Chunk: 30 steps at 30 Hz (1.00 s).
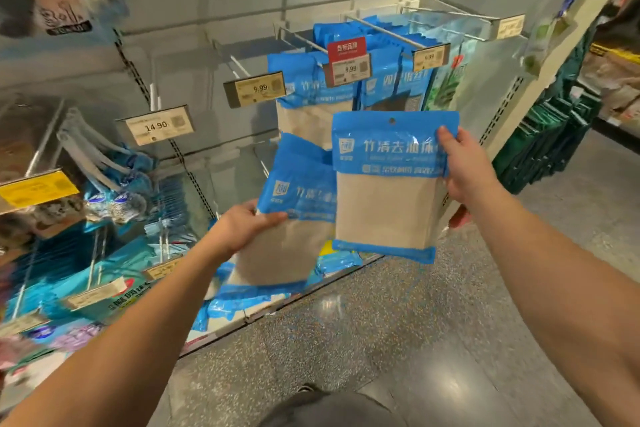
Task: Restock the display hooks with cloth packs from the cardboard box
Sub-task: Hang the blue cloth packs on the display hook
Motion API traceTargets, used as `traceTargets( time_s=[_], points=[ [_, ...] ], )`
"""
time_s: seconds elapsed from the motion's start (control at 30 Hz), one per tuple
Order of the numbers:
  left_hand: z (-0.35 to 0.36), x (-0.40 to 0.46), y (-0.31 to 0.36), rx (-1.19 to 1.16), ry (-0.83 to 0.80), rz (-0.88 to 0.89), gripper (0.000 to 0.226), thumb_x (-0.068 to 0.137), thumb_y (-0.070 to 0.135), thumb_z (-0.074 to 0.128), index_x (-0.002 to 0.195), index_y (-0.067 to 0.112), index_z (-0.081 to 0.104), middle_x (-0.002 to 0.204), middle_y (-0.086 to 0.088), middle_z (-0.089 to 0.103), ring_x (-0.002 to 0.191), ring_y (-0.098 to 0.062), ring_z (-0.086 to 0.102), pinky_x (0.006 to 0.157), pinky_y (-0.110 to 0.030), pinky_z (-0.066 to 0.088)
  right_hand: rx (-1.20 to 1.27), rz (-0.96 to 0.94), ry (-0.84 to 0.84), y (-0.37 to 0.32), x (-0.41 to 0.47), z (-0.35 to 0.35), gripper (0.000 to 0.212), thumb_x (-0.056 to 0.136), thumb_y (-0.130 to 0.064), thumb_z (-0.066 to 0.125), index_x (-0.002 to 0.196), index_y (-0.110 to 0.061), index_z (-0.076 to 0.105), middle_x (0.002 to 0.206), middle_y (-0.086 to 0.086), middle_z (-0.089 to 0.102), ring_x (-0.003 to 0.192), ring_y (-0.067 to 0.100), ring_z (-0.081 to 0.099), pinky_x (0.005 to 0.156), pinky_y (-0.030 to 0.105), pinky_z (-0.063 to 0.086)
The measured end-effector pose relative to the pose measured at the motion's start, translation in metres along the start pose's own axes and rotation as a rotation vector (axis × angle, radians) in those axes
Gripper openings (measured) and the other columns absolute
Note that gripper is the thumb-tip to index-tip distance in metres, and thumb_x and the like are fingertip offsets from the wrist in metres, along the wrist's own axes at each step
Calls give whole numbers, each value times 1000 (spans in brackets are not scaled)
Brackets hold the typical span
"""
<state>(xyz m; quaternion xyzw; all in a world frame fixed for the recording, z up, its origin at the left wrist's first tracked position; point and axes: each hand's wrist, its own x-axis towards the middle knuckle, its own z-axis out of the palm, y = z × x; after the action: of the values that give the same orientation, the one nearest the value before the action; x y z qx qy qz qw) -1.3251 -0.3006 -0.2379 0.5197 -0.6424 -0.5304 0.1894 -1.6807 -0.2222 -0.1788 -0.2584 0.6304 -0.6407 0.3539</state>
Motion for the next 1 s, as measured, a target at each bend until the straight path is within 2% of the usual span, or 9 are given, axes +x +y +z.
traceTargets(
  time_s=[0.13, 0.23, 0.33, 0.47, 0.57, 0.67, 0.77, 0.9, 1.0],
  points=[
    [-17, 25, 1, 217, 7, -16, 12, 84, 45, 78, 79, 37, 70, 64, 10, 69, 60, -8, 65, 60, -25, 49, -100, -38, -25, -14, 37, -6, 17, 104, -24, 48, 116, -19, 58, 105, -1, 70, 88, 14, 71, 76, 36, 60],
    [-19, 37, 12, 386, -27, 43, 12, 87, 44, 74, 82, 43, 63, 70, 8, 64, 61, -6, 57, 57, -13, 41, -166, -42, -43, -19, 56, -2, 20, 105, -23, 47, 120, -16, 57, 101, -4, 69, 77, 6, 70, 65, 27, 59],
    [-19, 47, 25, 514, -131, 132, 10, 89, 44, 73, 94, 48, 65, 88, 14, 68, 83, -7, 61, 65, -8, 40, -217, -32, -47, -12, 74, 4, 24, 104, -23, 48, 124, -13, 56, 102, -3, 68, 78, 7, 69, 70, 28, 58],
    [-9, 58, 50, 758, -250, 326, 24, 89, 46, 71, 113, 47, 69, 109, 21, 69, 102, -8, 64, 85, -28, 50, -253, -3, -102, 2, 90, 15, 18, 104, -23, 49, 117, -14, 59, 113, 6, 69, 89, 16, 68, 78, 33, 57],
    [8, 63, 85, 1016, -308, 429, 26, 93, 47, 62, 119, 44, 64, 117, 18, 65, 108, -13, 62, 82, -31, 50, -249, 19, -182, 11, 108, 26, 23, 99, -31, 57, 115, -16, 62, 119, 6, 68, 105, 24, 66, 98, 50, 51],
    [24, 74, 118, 1246, -286, 486, 29, 96, 51, 54, 123, 43, 60, 126, 15, 60, 112, -18, 62, 79, -32, 49, -210, 58, -259, 14, 128, 38, 31, 97, -32, 60, 122, -12, 60, 120, 5, 68, 110, 25, 65, 102, 51, 49],
    [35, 86, 150, 1312, -237, 461, 29, 99, 49, 51, 126, 43, 59, 148, 16, 43, 111, -22, 63, 77, -36, 50, -147, 62, -357, 12, 145, 52, 17, 100, -23, 56, 114, -15, 64, 115, 5, 71, 107, 24, 67, 98, 47, 51],
    [49, 101, 186, 1341, -142, 356, 30, 100, 50, 48, 128, 43, 57, 168, 13, -2, 109, -28, 66, 74, -36, 50, -133, 75, -467, 11, 166, 59, 19, 101, -26, 55, 113, -14, 62, 115, 3, 69, 106, 21, 66, 90, 41, 52],
    [52, 111, 195, 1245, -89, 314, 25, 98, 52, 51, 120, 45, 61, 167, 15, -10, 104, -31, 67, 77, -40, 54, -90, 109, -551, 16, 192, 56, 71, 83, -49, 75, 136, -8, 52, 138, 7, 59, 124, 25, 58, 103, 51, 47]
  ],
)
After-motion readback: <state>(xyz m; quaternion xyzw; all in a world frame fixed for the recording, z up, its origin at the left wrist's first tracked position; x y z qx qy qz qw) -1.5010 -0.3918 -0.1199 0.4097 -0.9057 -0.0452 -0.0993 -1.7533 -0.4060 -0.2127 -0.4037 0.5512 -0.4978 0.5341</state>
